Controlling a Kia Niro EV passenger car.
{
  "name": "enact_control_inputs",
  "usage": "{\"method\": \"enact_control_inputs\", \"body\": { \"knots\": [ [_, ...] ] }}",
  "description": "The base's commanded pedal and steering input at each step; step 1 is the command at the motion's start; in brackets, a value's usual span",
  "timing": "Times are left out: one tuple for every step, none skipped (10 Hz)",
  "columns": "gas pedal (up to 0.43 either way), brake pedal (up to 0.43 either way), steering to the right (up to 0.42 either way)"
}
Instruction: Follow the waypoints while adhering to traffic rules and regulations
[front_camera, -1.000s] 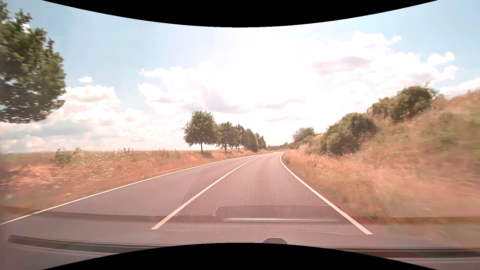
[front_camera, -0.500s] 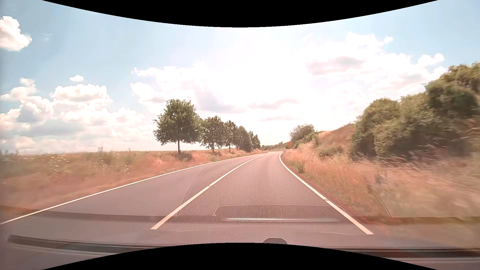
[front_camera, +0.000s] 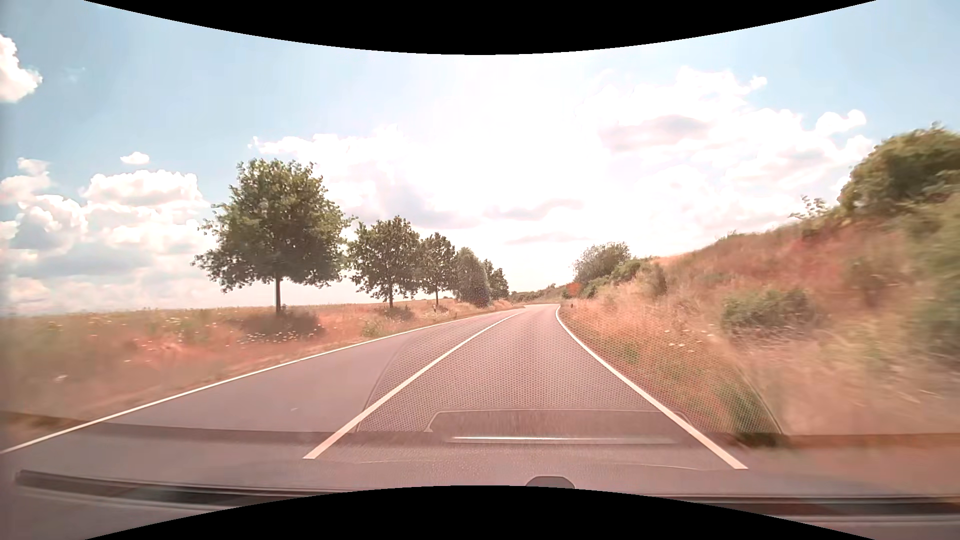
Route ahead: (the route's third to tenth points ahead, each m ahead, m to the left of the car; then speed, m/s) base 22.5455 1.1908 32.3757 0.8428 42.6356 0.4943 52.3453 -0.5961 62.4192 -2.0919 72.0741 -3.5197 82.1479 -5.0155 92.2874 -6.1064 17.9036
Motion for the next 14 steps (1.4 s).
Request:
{"method": "enact_control_inputs", "body": {
  "knots": [
    [0.059, 0.0, 0.011],
    [0.059, 0.0, 0.011],
    [0.059, 0.0, 0.011],
    [0.059, 0.0, 0.011],
    [0.059, 0.0, 0.011],
    [0.059, 0.0, 0.011],
    [0.059, 0.0, 0.011],
    [0.059, 0.0, 0.011],
    [0.059, 0.0, 0.011],
    [0.059, 0.0, 0.011],
    [0.059, 0.0, 0.011],
    [0.059, 0.0, 0.011],
    [0.059, 0.0, 0.011],
    [0.059, 0.0, 0.01]
  ]
}}
